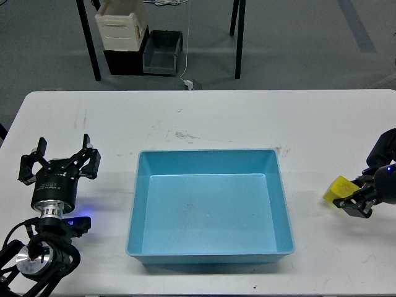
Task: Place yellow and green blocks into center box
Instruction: 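Lift the yellow cube and lower it into the blue tray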
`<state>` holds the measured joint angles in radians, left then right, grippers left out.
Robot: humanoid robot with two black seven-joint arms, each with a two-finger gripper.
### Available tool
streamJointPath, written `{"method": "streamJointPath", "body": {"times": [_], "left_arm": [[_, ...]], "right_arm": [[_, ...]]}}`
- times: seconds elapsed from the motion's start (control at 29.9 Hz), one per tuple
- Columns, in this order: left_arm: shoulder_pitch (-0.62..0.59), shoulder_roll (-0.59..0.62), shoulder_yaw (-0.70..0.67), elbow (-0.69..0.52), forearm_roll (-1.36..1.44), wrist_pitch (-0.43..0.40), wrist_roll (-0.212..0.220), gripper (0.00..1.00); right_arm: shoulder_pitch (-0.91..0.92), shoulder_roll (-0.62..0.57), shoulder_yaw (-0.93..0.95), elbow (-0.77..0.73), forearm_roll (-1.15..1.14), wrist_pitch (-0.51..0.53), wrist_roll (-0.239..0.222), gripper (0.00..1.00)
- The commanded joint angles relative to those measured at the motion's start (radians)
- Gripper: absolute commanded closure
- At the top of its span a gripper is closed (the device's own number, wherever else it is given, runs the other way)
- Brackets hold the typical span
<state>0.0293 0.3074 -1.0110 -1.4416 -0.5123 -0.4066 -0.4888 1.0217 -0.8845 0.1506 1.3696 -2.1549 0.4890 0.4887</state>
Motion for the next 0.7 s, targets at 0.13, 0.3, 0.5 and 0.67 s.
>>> {"method": "streamJointPath", "body": {"times": [0.13, 0.3, 0.5, 0.67], "left_arm": [[-0.005, 0.001, -0.006, 0.000, 0.000, 0.000, 0.000, 0.00], [-0.003, 0.001, -0.023, 0.000, 0.000, 0.000, 0.000, 0.00], [-0.003, 0.001, -0.024, 0.000, -0.002, -0.001, 0.000, 0.00], [-0.003, 0.001, -0.052, -0.002, -0.003, 0.000, 0.000, 0.00]], "right_arm": [[0.309, 0.001, -0.009, 0.124, 0.165, 0.000, 0.000, 0.99], [0.472, 0.107, -0.113, 0.184, 0.262, 0.000, 0.000, 0.99], [0.508, 0.281, -0.273, 0.137, 0.262, 0.000, 0.000, 0.99], [0.489, 0.412, -0.387, 0.053, 0.254, 0.000, 0.000, 0.98]]}}
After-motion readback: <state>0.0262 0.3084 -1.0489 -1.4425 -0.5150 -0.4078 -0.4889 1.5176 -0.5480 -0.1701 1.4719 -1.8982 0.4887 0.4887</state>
